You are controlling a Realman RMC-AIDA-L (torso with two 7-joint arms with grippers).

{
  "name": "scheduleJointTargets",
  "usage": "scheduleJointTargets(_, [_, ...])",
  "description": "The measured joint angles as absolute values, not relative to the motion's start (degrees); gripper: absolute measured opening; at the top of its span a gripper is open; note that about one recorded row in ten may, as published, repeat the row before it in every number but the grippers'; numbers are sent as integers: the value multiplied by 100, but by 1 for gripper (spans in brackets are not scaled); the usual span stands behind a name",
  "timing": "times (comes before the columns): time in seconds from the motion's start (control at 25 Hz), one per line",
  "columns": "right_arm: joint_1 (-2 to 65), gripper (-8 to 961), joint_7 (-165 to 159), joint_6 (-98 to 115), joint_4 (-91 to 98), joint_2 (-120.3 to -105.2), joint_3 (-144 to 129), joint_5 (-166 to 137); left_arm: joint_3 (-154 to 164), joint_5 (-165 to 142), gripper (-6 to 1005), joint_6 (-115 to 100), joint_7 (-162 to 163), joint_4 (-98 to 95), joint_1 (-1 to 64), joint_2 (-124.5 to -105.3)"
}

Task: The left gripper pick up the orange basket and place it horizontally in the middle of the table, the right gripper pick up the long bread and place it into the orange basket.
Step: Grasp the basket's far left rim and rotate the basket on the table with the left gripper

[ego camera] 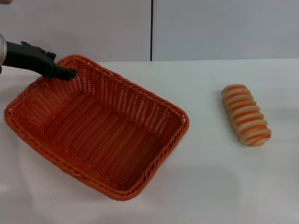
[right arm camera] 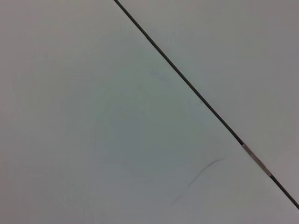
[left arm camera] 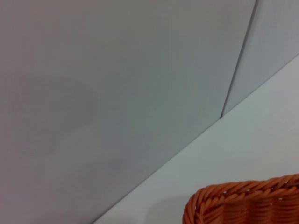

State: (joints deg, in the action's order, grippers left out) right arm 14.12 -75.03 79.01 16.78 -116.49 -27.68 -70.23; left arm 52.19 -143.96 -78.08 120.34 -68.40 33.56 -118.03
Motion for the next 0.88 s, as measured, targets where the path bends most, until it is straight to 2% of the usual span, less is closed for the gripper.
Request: scheduleJointTargets(0.88, [1270, 530, -7497, 7948, 1666, -11672, -2690, -7022, 5667, -14737, 758, -7688, 12255, -6642, 3369, -11812])
